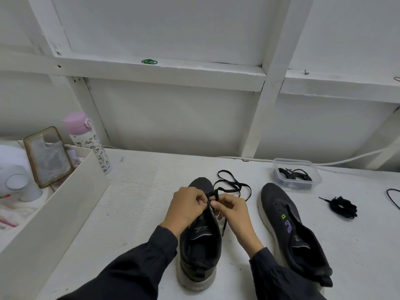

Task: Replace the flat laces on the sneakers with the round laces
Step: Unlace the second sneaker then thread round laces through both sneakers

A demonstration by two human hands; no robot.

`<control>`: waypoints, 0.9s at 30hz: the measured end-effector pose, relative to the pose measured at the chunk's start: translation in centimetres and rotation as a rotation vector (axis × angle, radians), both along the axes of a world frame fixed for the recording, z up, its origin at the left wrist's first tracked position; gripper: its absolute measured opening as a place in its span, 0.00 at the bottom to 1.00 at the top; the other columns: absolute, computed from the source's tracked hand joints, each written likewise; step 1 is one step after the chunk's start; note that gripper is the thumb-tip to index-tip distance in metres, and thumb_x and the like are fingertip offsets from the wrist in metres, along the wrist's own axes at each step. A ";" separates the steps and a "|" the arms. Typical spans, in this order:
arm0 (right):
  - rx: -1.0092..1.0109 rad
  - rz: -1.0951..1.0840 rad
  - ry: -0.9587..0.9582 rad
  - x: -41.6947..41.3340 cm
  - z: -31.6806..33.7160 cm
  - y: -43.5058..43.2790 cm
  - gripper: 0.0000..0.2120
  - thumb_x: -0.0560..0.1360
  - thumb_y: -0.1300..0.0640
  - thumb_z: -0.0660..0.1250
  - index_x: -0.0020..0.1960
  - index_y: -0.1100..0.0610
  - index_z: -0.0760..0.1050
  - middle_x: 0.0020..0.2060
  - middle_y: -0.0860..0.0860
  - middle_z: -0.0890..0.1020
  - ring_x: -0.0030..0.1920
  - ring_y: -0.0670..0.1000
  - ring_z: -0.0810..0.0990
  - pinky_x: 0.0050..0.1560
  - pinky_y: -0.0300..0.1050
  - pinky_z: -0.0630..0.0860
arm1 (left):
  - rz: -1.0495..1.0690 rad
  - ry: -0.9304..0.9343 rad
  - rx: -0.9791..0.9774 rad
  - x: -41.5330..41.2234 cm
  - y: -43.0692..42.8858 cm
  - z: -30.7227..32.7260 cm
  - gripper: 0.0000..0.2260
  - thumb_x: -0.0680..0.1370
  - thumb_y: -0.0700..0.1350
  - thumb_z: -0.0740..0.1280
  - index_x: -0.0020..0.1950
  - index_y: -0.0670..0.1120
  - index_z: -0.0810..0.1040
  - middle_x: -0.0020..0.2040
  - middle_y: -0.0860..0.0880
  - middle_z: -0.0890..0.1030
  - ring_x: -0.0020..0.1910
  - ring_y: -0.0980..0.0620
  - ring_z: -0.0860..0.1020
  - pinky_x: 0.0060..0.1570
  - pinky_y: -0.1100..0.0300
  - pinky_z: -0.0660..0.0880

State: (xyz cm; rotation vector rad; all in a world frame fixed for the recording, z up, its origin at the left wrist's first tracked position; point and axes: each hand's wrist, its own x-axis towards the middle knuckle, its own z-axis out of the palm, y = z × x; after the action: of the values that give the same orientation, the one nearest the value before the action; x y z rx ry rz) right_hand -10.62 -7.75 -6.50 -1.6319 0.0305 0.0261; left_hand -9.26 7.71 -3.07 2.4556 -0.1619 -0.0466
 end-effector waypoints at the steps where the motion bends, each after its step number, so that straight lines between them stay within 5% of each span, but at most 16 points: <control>1: 0.007 0.004 -0.007 0.0 -0.1 -0.1 0.05 0.73 0.67 0.71 0.45 0.60 0.84 0.33 0.51 0.84 0.32 0.47 0.78 0.32 0.40 0.74 | 0.002 -0.009 -0.007 -0.1 0.0 -0.2 0.06 0.73 0.41 0.69 0.43 0.50 0.84 0.37 0.55 0.79 0.39 0.55 0.78 0.44 0.63 0.75; 11: -0.219 0.003 -0.027 0.9 -1.2 0.8 0.08 0.79 0.64 0.63 0.41 0.62 0.70 0.31 0.48 0.74 0.32 0.46 0.71 0.36 0.47 0.71 | -0.004 -0.084 -0.056 -0.8 0.2 -1.1 0.03 0.74 0.49 0.71 0.45 0.54 0.84 0.38 0.56 0.78 0.38 0.58 0.76 0.43 0.58 0.76; 21: -0.378 -0.022 -0.055 0.5 -0.8 1.7 0.14 0.80 0.66 0.58 0.40 0.52 0.64 0.35 0.49 0.73 0.36 0.46 0.69 0.38 0.40 0.66 | -0.080 -0.157 -0.008 -0.6 0.5 -1.9 0.06 0.78 0.51 0.66 0.49 0.54 0.83 0.44 0.57 0.78 0.41 0.58 0.75 0.43 0.58 0.74; 24: -0.292 -0.072 -0.018 0.3 -0.5 1.9 0.12 0.81 0.65 0.57 0.40 0.55 0.65 0.34 0.48 0.72 0.32 0.43 0.68 0.34 0.37 0.66 | -0.057 -0.146 -0.066 -0.6 0.6 -2.2 0.03 0.76 0.50 0.69 0.45 0.54 0.83 0.42 0.57 0.79 0.38 0.57 0.76 0.41 0.58 0.74; 27: 0.011 -0.218 0.088 0.0 0.0 1.8 0.09 0.83 0.61 0.55 0.44 0.59 0.66 0.33 0.52 0.75 0.27 0.46 0.72 0.27 0.38 0.69 | 0.001 -0.118 -0.313 -0.5 1.4 -2.5 0.04 0.75 0.43 0.72 0.43 0.53 0.84 0.40 0.56 0.82 0.37 0.57 0.78 0.40 0.64 0.76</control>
State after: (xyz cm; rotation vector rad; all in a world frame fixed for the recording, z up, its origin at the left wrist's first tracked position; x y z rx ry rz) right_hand -10.66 -5.96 -6.50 -1.6080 0.2747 -0.0688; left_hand -9.80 9.08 -5.61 2.1461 -0.2029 0.1161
